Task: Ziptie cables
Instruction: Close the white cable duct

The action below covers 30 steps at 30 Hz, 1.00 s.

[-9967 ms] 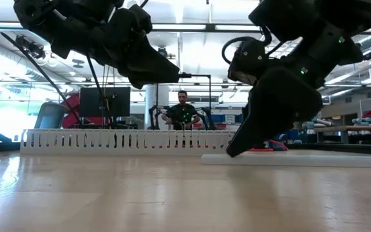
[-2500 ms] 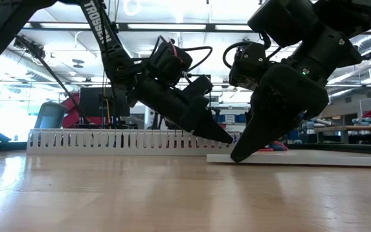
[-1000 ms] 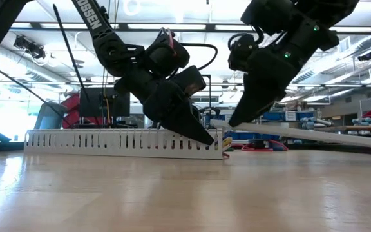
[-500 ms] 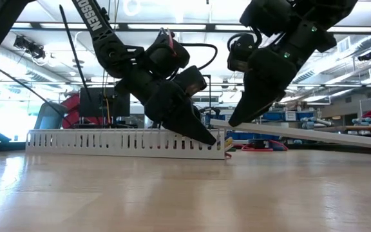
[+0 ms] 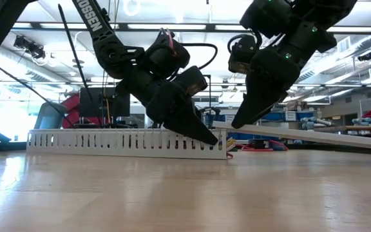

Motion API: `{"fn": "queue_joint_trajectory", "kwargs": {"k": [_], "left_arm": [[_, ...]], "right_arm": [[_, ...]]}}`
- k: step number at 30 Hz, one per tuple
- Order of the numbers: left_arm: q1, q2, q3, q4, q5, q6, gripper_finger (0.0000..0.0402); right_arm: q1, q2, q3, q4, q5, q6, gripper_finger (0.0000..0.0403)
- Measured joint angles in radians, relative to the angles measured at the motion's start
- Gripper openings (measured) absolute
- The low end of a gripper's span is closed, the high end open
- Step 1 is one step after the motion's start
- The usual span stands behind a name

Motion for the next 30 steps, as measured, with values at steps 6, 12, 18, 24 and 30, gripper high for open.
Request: {"fn": "queue_joint_trajectory", "kwargs": {"k": [6, 12, 18, 24, 30], "left_arm": [[0.000, 0.000, 0.000, 0.010, 0.000, -0.024, 0.0239], [0.000, 0.000, -0.001, 0.015, 0.004, -0.017, 0.0251], [0.000, 0.002, -0.001, 0.017, -0.001, -0.017, 0.0265], [0.000, 0.005, -0.002, 0.003, -0.009, -0.015, 0.0282], [0.009, -0.006, -0.002, -0.014, -0.004, -0.016, 0.0290]], "right_arm": [[-0.005, 0.050, 0.002, 0.009, -0.029, 0.009, 0.0228], [-0.005, 0.067, 0.003, 0.022, -0.033, 0.007, 0.0228], [-0.005, 0.052, 0.001, 0.022, -0.018, -0.007, 0.0228], [-0.005, 0.052, 0.001, 0.017, -0.017, -0.002, 0.0229], [-0.005, 0.052, 0.001, 0.014, -0.015, 0.002, 0.0229]]}}
